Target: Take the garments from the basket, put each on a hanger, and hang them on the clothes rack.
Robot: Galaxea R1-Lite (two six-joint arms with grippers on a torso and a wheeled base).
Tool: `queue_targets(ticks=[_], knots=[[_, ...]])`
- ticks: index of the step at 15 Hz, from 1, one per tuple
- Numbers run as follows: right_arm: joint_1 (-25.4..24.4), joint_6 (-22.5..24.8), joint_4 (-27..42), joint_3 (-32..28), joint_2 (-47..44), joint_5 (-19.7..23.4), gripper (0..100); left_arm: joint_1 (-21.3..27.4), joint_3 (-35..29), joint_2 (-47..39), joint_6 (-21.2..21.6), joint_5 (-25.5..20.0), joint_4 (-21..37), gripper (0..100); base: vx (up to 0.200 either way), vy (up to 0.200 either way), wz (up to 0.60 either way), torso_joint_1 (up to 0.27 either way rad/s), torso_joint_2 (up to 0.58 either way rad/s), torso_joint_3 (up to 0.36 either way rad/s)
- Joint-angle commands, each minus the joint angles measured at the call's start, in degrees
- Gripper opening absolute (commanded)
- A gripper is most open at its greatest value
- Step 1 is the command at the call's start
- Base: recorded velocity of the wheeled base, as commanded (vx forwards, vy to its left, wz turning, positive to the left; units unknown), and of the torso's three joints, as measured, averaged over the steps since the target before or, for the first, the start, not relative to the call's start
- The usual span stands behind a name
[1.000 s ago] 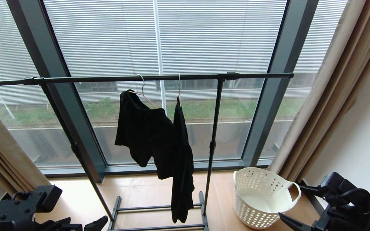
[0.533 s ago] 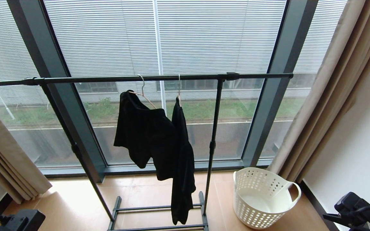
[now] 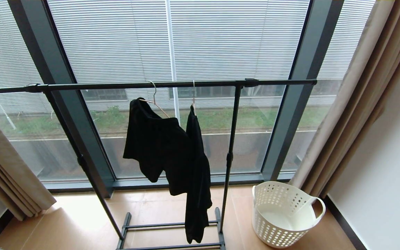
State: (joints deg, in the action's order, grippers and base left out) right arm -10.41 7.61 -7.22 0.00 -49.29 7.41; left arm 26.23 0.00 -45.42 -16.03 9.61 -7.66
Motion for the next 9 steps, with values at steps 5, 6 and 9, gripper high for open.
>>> queue_targets(ticks=[5, 6, 9], knots=[[4.79, -1.45, 9.06, -0.53, 29.51, -3.98, 100, 0.13, 0.00, 23.19, 14.36, 0.68, 5.28, 100, 0.000, 0.000, 0.00, 0.000, 0.00, 0.000], [4.79, -1.72, 9.06, -0.53, 30.48, -4.07, 100, -0.83, 0.00, 23.89, 15.24, 1.38, 5.28, 100, 0.000, 0.000, 0.00, 0.000, 0.00, 0.000], [10.15, -2.16, 9.06, -0.53, 37.86, -4.69, 100, -7.95, 0.00, 29.34, 17.26, 3.75, 5.37, 100, 0.000, 0.000, 0.00, 0.000, 0.00, 0.000]])
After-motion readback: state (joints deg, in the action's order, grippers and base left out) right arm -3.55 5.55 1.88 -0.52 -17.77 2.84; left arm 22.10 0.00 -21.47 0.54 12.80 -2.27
